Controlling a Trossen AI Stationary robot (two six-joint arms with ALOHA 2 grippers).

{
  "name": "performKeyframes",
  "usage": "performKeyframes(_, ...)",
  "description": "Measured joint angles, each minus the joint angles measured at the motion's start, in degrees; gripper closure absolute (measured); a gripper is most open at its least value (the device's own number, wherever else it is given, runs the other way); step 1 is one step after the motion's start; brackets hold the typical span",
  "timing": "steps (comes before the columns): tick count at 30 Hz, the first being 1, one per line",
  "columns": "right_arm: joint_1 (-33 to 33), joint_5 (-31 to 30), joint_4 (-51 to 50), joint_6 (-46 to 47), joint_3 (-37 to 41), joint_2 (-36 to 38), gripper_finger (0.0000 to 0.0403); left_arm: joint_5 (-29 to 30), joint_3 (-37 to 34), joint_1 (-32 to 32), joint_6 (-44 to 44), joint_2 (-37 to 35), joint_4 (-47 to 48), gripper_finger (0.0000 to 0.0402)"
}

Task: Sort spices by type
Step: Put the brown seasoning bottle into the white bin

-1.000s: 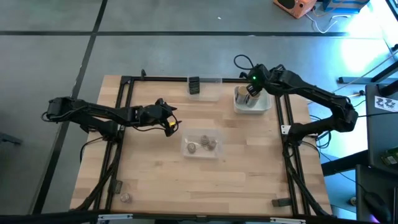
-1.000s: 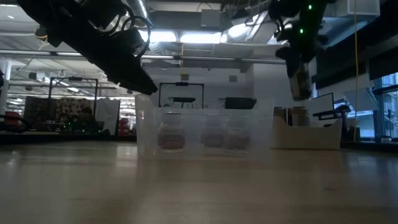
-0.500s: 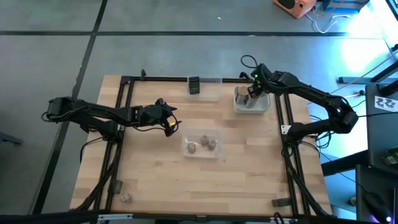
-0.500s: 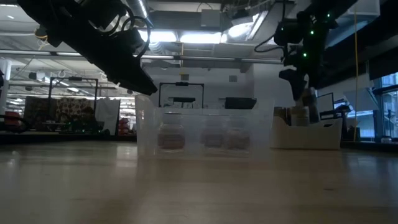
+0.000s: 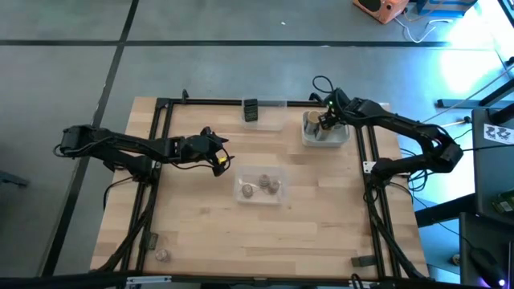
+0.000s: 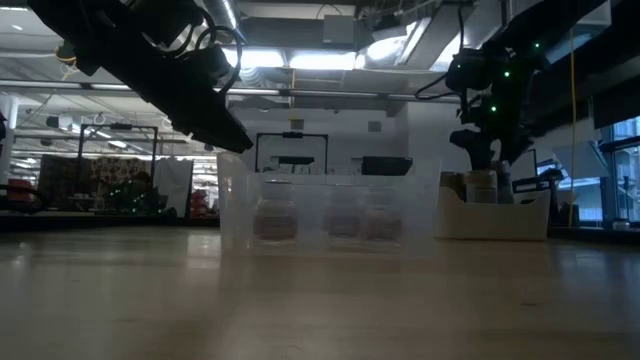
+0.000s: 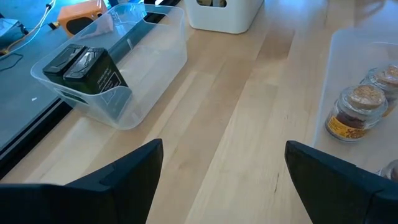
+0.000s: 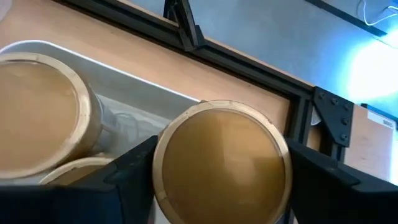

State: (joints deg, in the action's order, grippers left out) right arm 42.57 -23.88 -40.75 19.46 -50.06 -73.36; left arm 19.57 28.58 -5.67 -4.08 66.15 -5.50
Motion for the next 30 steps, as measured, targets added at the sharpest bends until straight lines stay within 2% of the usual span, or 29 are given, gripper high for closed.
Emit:
performKeyframes(7,0.0,0.1,2.9,0.3,2.4,0.1,0.0114,0.0,0.0,0.0,-0.2,0.0,0.0,0.0082)
performKeyframes(30,-0.2,0.3,3.6,-0.4,2.6,-0.1,0.0107,0.0,0.0,0.0,-0.4,0.0,0.1,0.0082)
